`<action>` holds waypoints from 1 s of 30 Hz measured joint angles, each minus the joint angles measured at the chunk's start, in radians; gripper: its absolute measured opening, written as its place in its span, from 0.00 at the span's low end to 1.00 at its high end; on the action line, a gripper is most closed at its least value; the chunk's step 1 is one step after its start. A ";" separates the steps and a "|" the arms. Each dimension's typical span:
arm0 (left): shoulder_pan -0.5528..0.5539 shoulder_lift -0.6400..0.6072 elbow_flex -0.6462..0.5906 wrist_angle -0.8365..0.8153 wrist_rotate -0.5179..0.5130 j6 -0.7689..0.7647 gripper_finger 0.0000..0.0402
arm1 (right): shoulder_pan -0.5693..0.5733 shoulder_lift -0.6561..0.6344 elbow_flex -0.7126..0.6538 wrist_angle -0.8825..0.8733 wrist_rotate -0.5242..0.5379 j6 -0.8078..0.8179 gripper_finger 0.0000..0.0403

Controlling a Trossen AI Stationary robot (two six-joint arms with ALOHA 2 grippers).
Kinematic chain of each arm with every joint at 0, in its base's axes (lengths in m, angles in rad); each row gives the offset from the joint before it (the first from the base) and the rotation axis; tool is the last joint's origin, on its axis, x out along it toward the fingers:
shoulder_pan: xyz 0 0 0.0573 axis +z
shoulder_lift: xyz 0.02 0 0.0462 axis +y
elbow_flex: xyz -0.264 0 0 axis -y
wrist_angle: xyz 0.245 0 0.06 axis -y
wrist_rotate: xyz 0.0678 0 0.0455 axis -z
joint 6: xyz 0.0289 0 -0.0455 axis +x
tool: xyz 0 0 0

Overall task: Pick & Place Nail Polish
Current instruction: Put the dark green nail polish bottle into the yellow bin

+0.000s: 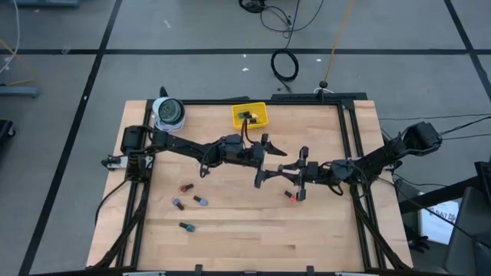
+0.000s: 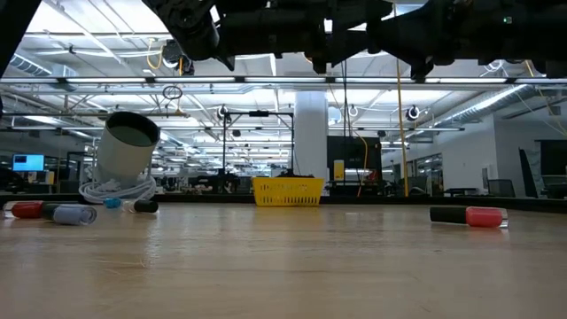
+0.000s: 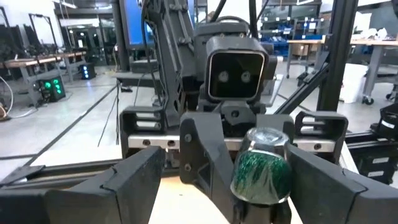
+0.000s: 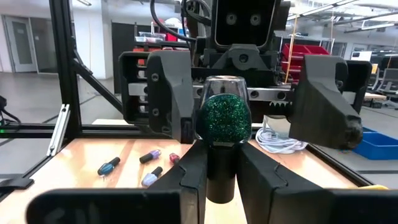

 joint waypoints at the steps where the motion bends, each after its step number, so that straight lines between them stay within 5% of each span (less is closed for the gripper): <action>1: 0.000 0.000 0.000 0.000 0.000 0.001 0.77 | 0.000 0.000 0.000 0.005 0.000 0.000 0.13; 12: 0.001 0.000 0.000 0.008 0.014 0.015 0.74 | -0.002 0.000 0.000 0.019 0.001 0.000 0.13; 23: 0.001 0.000 0.000 0.009 0.022 0.019 0.41 | -0.013 0.000 0.000 0.019 0.006 0.016 0.13; 30: 0.000 0.000 -0.001 0.007 0.033 0.027 0.29 | -0.014 0.013 0.000 0.022 0.008 0.019 0.13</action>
